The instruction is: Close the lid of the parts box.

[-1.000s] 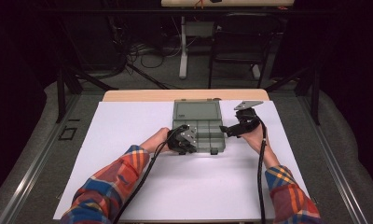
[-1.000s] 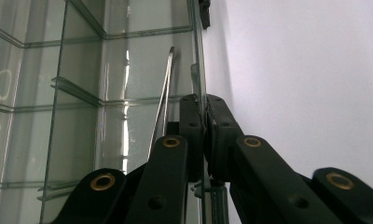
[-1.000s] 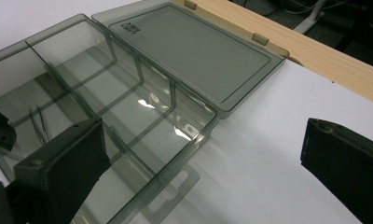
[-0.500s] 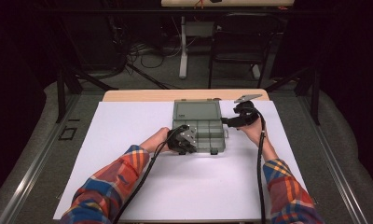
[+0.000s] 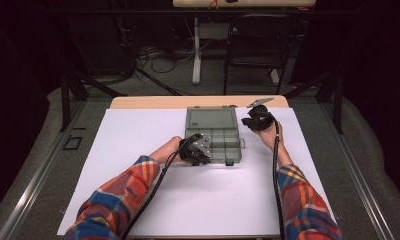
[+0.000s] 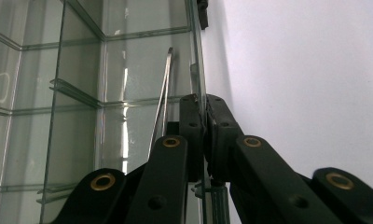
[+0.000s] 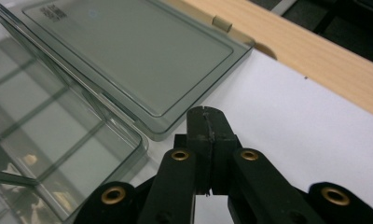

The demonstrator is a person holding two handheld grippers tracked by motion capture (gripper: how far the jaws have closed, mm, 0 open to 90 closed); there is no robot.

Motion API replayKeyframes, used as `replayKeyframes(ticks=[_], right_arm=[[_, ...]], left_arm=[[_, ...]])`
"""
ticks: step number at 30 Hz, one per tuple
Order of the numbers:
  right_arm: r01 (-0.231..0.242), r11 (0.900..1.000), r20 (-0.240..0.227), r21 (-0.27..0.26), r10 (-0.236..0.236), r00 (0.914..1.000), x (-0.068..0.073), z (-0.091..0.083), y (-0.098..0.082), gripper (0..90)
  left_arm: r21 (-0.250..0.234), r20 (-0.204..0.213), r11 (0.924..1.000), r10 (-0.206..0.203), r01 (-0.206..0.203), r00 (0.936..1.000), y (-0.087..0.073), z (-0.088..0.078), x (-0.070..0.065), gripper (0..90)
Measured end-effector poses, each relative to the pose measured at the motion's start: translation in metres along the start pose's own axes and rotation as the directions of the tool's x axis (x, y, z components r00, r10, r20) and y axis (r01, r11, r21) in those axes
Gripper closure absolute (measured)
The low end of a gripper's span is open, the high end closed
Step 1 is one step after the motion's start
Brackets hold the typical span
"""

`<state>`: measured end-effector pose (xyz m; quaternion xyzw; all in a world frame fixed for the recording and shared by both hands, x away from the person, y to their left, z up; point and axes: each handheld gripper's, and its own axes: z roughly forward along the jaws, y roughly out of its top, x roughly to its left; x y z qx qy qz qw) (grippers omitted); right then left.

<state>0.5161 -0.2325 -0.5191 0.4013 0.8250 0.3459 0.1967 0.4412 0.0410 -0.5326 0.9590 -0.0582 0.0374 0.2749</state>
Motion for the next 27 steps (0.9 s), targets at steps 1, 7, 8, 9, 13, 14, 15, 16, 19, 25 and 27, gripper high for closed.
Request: replayKeyframes(ticks=[1,7,8,9,13,14,15,16,19,25,27], right_arm=[[0.004,1.0,0.003,0.01,-0.004,1.0,0.0,0.003,-0.001,90.0],[0.012,0.998,0.003,0.062,-0.012,0.9999,0.003,0.016,-0.003,90.0],[0.014,0.997,0.004,0.076,-0.014,0.9999,0.003,0.018,-0.003,90.0],[0.014,0.996,0.006,0.087,-0.014,0.9999,0.004,0.021,-0.004,90.0],[0.02,0.994,0.0,0.11,-0.02,0.9998,0.006,0.028,-0.004,90.0],[0.025,0.994,0.008,0.106,-0.026,0.9996,0.006,0.031,-0.004,90.0],[0.024,0.993,0.008,0.114,-0.025,0.9996,0.006,0.032,-0.004,90.0],[0.021,0.993,0.008,0.118,-0.022,0.9997,0.006,0.033,-0.005,90.0],[0.006,0.993,-0.009,0.12,-0.005,0.9999,0.004,0.036,-0.006,90.0],[-0.013,0.989,-0.022,0.144,0.016,0.9996,0.001,0.037,-0.002,90.0],[-0.007,0.989,-0.029,0.145,0.012,0.9995,0.0,0.038,-0.001,90.0]], left_arm=[[0.002,0.0,1.0,0.001,-0.001,1.0,0.0,0.0,0.0,86.6],[-0.003,0.005,1.0,0.003,-0.003,1.0,0.0,0.0,0.001,86.6],[-0.002,0.006,1.0,0.003,-0.003,1.0,0.0,0.0,0.001,86.6],[0.0,0.005,1.0,0.006,-0.006,1.0,0.0,0.0,0.001,86.6],[0.008,0.013,0.9999,0.008,-0.008,0.9999,0.0,0.0,0.001,86.6],[0.004,0.013,1.0,0.007,-0.007,0.9999,0.0,0.0,0.001,86.6],[0.004,0.015,1.0,0.007,-0.007,0.9999,0.0,0.0,0.001,86.6],[0.005,0.02,0.9999,0.009,-0.01,0.9998,0.0,0.0,0.002,86.6],[0.013,0.019,0.9997,0.019,-0.019,0.9996,0.001,0.0,0.002,86.6],[0.026,0.025,0.9991,0.033,-0.034,0.9991,0.002,0.0,0.004,86.5],[0.021,0.032,0.9994,0.028,-0.029,0.9991,0.002,0.0,0.004,86.5]])
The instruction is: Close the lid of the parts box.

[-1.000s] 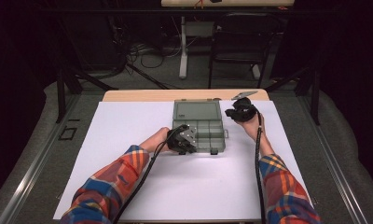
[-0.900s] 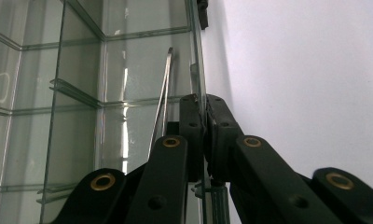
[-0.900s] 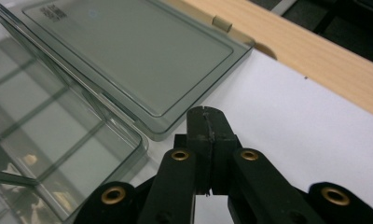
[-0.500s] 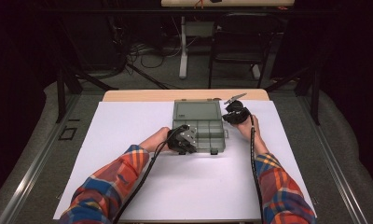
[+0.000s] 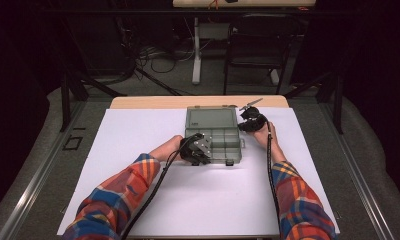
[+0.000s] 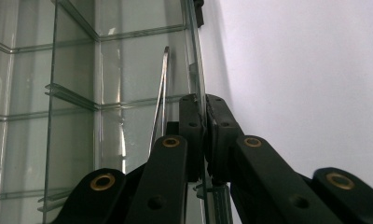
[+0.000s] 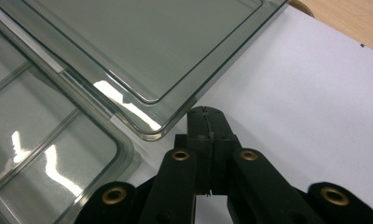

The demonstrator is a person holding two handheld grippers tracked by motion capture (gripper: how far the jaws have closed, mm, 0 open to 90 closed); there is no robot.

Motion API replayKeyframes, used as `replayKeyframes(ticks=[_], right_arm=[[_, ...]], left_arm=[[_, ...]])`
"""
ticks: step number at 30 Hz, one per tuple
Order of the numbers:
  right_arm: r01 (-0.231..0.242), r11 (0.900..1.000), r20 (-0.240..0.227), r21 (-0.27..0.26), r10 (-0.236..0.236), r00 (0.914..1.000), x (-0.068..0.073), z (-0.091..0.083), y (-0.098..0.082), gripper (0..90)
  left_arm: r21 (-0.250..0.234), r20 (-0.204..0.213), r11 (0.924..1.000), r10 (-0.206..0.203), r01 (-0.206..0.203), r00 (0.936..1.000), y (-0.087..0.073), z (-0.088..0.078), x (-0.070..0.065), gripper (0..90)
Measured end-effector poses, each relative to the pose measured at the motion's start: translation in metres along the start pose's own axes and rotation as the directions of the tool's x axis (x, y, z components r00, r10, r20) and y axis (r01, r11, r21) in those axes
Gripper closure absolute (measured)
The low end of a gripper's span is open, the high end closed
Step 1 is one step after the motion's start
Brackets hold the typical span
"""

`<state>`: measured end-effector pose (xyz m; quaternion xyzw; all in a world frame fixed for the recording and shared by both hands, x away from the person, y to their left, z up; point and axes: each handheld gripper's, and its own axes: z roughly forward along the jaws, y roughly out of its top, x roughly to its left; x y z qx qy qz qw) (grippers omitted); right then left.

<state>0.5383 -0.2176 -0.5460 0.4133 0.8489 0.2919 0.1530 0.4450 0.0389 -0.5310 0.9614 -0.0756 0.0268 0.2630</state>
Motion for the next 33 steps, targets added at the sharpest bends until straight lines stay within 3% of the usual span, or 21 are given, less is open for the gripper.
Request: replayKeyframes(ticks=[12,33], right_arm=[[-0.014,1.0,-0.001,-0.015,0.014,0.9999,-0.0015,0.0037,0.0023,90.0],[0.021,1.0,-0.006,-0.018,-0.021,0.9998,-0.0037,0.0052,0.0038,90.0]], left_arm=[[0.008,0.014,1.0,0.006,-0.006,0.9999,0.001,0.0007,0.0023,86.3],[0.037,0.033,0.9993,0.008,-0.009,0.9994,0.0037,0.0014,0.0046,86.2]])
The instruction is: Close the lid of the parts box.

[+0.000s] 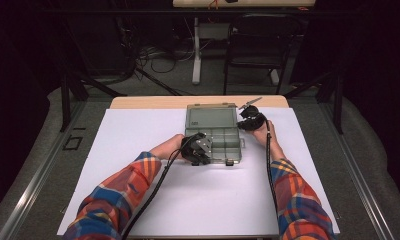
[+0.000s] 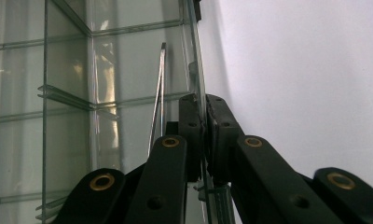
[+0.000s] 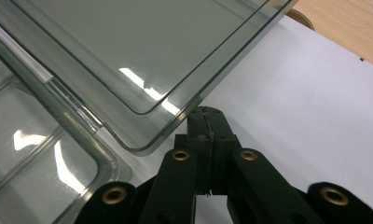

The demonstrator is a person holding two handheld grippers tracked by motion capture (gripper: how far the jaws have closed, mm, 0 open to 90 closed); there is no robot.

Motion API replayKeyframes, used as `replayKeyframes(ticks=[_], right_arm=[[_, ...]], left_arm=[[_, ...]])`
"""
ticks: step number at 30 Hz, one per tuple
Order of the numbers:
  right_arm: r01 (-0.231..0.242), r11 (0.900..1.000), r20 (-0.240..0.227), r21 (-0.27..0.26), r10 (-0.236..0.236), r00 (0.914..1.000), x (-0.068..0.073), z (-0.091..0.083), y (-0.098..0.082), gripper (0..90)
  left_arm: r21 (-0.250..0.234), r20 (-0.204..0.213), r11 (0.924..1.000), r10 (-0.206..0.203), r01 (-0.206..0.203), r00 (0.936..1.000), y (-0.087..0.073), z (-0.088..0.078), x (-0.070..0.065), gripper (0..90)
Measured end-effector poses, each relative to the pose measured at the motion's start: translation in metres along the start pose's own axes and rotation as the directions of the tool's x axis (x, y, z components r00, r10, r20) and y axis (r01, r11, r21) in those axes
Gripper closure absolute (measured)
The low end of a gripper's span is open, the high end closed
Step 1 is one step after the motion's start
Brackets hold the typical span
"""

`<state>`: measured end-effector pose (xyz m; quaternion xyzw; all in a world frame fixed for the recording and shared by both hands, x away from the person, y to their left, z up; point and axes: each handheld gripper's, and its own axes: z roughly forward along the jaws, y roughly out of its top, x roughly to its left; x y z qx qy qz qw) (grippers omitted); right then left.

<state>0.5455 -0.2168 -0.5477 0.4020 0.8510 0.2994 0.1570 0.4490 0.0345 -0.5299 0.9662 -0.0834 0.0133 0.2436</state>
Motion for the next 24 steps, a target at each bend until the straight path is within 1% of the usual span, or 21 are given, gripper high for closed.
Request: replayKeyframes(ticks=[2,3,4,6,12,13,14,15,16,18,19,21,22,24], right_arm=[[-0.002,1.0,0.002,-0.005,0.002,1.0,-0.0001,0.0004,-0.0001,90.0],[-0.022,1.0,0.005,-0.006,0.022,0.9998,0.0009,0.0004,-0.0005,90.0],[-0.008,1.0,0.008,-0.012,0.008,0.9999,0.0003,0.0009,0.0,90.0],[0.002,1.0,0.021,-0.022,-0.002,0.9998,0.0003,0.0019,0.0003,90.0],[-0.012,0.999,0.036,-0.035,0.013,0.9993,0.0012,0.0033,0.0006,90.0],[-0.013,0.999,0.038,-0.049,0.015,0.9992,0.0012,0.0042,0.0003,90.0],[-0.015,0.999,0.041,-0.042,0.017,0.999,0.0013,0.0035,0.0006,90.0],[-0.021,0.999,0.041,-0.048,0.023,0.9989,0.0014,0.0036,0.0007,90.0],[-0.018,0.998,0.046,-0.062,0.021,0.9987,0.0017,0.0043,0.0007,90.0],[-0.02,0.998,0.05,-0.068,0.023,0.9985,0.0023,0.0032,0.0015,90.0],[-0.013,0.998,0.056,-0.067,0.017,0.9983,0.0023,0.0022,0.002,90.0],[-0.018,0.997,0.059,-0.078,0.022,0.998,0.003,0.0008,0.0027,90.0],[-0.011,0.996,0.061,-0.091,0.017,0.998,0.0029,0.0,0.003,90.0],[-0.007,0.995,0.067,-0.098,0.013,0.9977,0.0027,-0.0014,0.0036,90.0]], left_arm=[[0.001,0.002,1.0,0.002,-0.002,1.0,0.0001,0.0001,0.0,86.2],[-0.002,0.002,1.0,-0.001,0.001,1.0,0.0,0.0003,-0.0001,86.2],[-0.003,0.001,1.0,-0.001,0.001,1.0,-0.0002,0.0004,-0.0002,86.2],[0.002,-0.002,1.0,0.003,-0.003,1.0,0.0002,0.0003,-0.0004,86.2],[0.0,-0.001,1.0,0.005,-0.005,1.0,0.0001,0.0007,0.0,86.2],[-0.002,0.0,1.0,0.005,-0.005,1.0,-0.0001,0.0008,0.0001,86.1],[-0.005,0.001,1.0,0.004,-0.004,1.0,-0.0003,0.001,0.0002,86.1],[-0.004,0.0,1.0,0.004,-0.004,1.0,-0.0002,0.0011,0.0001,86.2],[0.001,-0.001,1.0,0.005,-0.005,1.0,0.0002,0.001,-0.0001,86.2],[0.005,-0.002,1.0,0.008,-0.008,1.0,0.0007,0.0012,-0.0004,86.2],[0.005,-0.003,1.0,0.008,-0.008,1.0,0.0007,0.0013,-0.0004,86.1],[0.005,-0.002,0.9999,0.011,-0.01,0.9999,0.0008,0.0015,-0.0002,86.1],[0.004,0.001,0.9999,0.009,-0.009,1.0,0.0009,0.0017,-0.0002,86.1],[0.006,0.003,1.0,0.007,-0.007,1.0,0.001,0.0019,-0.0003,86.1]])
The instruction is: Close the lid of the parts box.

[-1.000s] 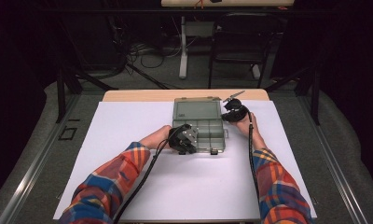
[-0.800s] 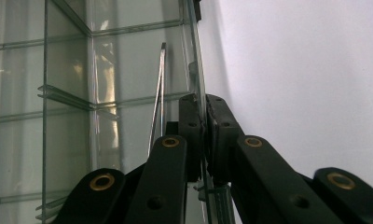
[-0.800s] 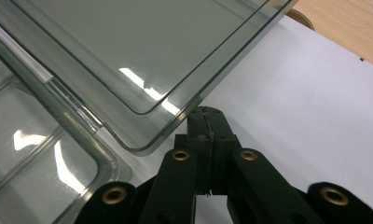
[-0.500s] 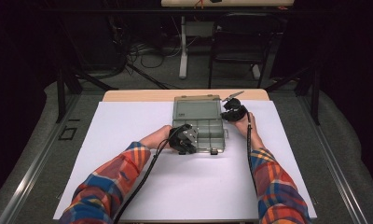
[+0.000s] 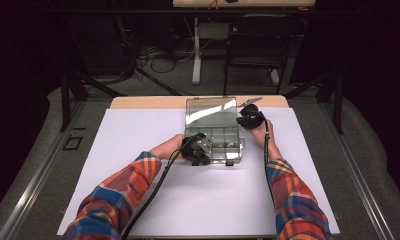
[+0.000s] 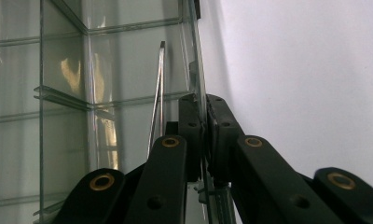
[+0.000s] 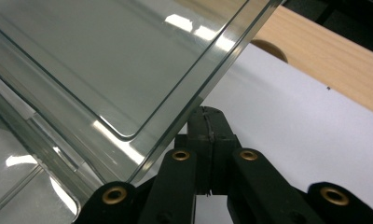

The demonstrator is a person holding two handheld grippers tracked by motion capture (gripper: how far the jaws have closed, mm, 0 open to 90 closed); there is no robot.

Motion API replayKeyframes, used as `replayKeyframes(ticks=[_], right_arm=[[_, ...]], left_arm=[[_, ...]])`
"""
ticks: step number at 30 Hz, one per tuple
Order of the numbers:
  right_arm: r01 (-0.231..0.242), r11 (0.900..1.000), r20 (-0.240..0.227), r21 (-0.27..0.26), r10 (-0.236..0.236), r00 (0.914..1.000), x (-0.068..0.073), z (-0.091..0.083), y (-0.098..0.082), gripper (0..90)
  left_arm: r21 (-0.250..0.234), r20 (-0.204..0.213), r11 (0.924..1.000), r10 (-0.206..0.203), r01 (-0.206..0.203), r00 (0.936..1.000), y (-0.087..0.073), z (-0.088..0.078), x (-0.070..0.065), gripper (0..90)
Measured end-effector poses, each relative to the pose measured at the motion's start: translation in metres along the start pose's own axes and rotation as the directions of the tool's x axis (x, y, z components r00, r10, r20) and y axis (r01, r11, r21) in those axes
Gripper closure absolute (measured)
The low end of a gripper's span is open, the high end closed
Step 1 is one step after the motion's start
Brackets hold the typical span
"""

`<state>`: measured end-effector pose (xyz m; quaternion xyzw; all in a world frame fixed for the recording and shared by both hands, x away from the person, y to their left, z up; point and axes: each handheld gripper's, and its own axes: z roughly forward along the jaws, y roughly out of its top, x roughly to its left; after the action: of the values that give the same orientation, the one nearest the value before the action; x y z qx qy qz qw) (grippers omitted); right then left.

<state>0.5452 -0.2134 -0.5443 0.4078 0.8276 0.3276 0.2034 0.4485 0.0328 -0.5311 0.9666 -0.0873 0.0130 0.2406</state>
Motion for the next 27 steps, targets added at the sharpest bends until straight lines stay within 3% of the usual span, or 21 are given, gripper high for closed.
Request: replayKeyframes(ticks=[10,27], right_arm=[[0.009,0.999,0.005,-0.053,-0.009,1.0,0.0,-0.006,0.002,90.0],[0.024,0.996,-0.001,-0.084,-0.024,0.9997,0.0,-0.012,0.003,90.0]], left_arm=[[0.011,-0.004,0.9999,0.007,-0.007,1.0,0.001,0.0,0.0,86.0],[0.008,0.004,1.0,0.003,-0.003,1.0,0.0,0.001,0.0,85.9]])
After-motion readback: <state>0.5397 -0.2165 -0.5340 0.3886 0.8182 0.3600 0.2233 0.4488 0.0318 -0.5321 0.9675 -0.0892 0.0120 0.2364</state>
